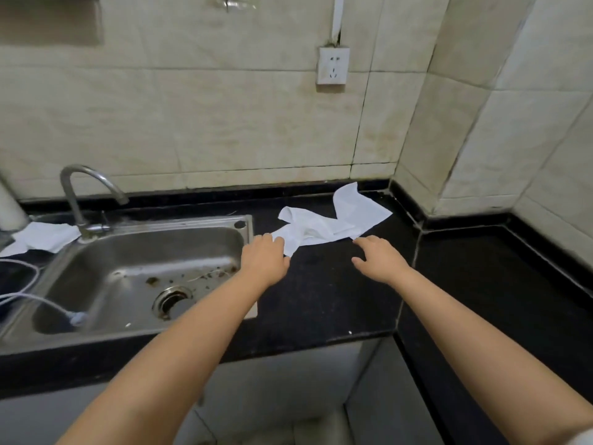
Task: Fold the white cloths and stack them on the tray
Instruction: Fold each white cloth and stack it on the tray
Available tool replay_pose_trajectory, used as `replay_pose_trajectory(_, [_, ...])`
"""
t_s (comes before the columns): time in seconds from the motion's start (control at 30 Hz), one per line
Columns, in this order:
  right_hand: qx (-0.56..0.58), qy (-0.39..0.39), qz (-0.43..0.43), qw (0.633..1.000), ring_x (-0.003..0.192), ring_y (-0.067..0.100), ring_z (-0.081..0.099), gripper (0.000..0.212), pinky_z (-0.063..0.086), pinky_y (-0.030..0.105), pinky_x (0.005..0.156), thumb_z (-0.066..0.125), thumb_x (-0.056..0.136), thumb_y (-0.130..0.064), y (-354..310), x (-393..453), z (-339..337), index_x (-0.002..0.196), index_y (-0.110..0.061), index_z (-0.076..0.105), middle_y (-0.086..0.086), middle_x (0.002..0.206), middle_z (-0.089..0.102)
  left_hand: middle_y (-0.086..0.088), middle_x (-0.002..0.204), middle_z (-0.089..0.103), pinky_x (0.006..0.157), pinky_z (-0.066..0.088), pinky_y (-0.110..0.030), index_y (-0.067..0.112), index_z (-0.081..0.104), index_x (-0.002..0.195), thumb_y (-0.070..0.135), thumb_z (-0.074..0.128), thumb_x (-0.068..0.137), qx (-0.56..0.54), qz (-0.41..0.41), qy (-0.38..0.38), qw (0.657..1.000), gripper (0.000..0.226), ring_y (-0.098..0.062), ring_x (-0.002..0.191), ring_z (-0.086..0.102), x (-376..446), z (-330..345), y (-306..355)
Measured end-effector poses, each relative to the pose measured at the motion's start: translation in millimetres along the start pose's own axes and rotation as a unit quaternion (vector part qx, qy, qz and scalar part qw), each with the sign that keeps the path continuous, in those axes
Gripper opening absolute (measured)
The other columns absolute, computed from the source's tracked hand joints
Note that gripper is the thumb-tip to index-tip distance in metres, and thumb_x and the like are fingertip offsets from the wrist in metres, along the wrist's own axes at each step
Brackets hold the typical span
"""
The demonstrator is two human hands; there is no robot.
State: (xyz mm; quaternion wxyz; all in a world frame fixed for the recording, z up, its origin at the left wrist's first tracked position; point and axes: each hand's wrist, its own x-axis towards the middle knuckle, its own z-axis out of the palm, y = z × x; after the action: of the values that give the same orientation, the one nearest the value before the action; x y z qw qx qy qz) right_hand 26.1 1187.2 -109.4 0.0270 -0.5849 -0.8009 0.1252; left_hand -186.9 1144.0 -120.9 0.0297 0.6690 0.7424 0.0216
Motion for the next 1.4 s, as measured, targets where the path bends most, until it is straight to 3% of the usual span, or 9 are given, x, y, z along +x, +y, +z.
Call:
replay_pose_trajectory(0.4, [0.02,-0.108,0.044,0.993,0.114,0.031,0.051,0.036,0.046,0.043,0.094,0.049,0.09,-0.023,12,183,82,0.122,-0.006,0.05,0.015,0.123,0.056,-0.008,0.123,0.053,0.091,0.042,-0.036,0.008,0.054,0.116,0.029,0.043,0.095,-0.062,0.01,-0.113,0.992,0.032,-0.026,0.117,0.046,140,107,-14])
replay_pose_trajectory(0.6, [0.082,-0.118,0.028,0.989,0.129,0.029,0.039,0.062,0.037,0.04,0.106,0.059,0.086,-0.032,22,235,111,0.139,-0.011,0.034,0.013,0.14,0.043,-0.007,0.127,0.049,0.093,0.04,-0.034,0.008,0.053,0.118,0.031,0.044,0.095,-0.082,0.015,-0.13,0.988,0.033,-0.024,0.123,0.041,171,134,-14])
replay_pose_trajectory(0.7, [0.067,-0.106,0.003,0.992,0.12,0.03,0.047,0.047,0.04,0.038,0.099,0.057,0.088,-0.026,32,249,120,0.131,-0.012,0.047,0.013,0.127,0.054,-0.008,0.123,0.05,0.093,0.041,-0.034,0.009,0.053,0.116,0.036,0.048,0.094,-0.079,-0.024,-0.147,0.986,0.036,-0.025,0.119,0.042,180,145,-9])
replay_pose_trajectory(0.83, [0.067,-0.096,-0.02,0.993,0.103,0.03,0.058,0.024,0.048,0.038,0.086,0.053,0.089,-0.018,42,264,124,0.105,-0.008,0.068,0.014,0.105,0.066,-0.007,0.119,0.052,0.087,0.043,-0.033,0.009,0.055,0.113,0.035,0.049,0.094,-0.101,-0.087,-0.136,0.982,0.034,-0.024,0.118,0.041,191,150,-6])
replay_pose_trajectory(0.93, [0.052,-0.091,-0.027,0.994,0.11,0.028,0.053,0.032,0.044,0.036,0.093,0.054,0.089,-0.026,45,269,125,0.116,-0.012,0.061,0.01,0.116,0.061,-0.008,0.115,0.055,0.079,0.042,-0.03,0.007,0.058,0.107,0.022,0.041,0.096,-0.064,-0.073,-0.134,0.986,0.025,-0.023,0.114,0.045,196,151,-4])
replay_pose_trajectory(1.03, [0.003,-0.091,-0.056,0.994,0.109,0.029,0.05,0.03,0.04,0.035,0.089,0.047,0.092,-0.028,41,272,126,0.116,-0.013,0.061,0.011,0.117,0.058,-0.009,0.11,0.059,0.076,0.039,-0.029,0.006,0.059,0.1,0.012,0.036,0.095,-0.019,-0.046,-0.148,0.988,0.024,-0.023,0.106,0.05,196,149,-5])
replay_pose_trajectory(1.2, [0.064,-0.007,-0.028,0.998,0.105,0.029,0.052,0.025,0.041,0.038,0.087,0.045,0.09,-0.016,40,261,96,0.103,-0.006,0.064,0.012,0.11,0.061,-0.013,0.101,0.061,0.075,0.04,-0.033,0.009,0.049,0.088,0.01,0.038,0.092,-0.055,-0.016,-0.112,0.992,0.011,-0.026,0.09,0.053,197,115,-16])
replay_pose_trajectory(1.3, [0.106,0.058,-0.003,0.993,0.101,0.03,0.054,0.02,0.04,0.038,0.089,0.048,0.087,-0.014,53,233,54,0.098,-0.004,0.062,0.013,0.102,0.064,-0.021,0.101,0.06,0.078,0.044,-0.039,0.0,0.055,0.108,0.008,0.042,0.09,-0.136,0.037,-0.042,0.989,0.024,-0.034,0.094,0.056,198,83,-18])
replay_pose_trajectory(1.4, [0.063,0.168,0.005,0.984,0.087,0.034,0.059,0.03,0.036,0.034,0.077,0.038,0.081,-0.021,74,189,13,0.085,-0.008,0.064,0.012,0.083,0.067,-0.02,0.113,0.059,0.085,0.042,-0.037,0.0,0.053,0.121,0.014,0.034,0.091,-0.156,0.144,-0.012,0.977,0.038,-0.033,0.106,0.054,200,42,5])
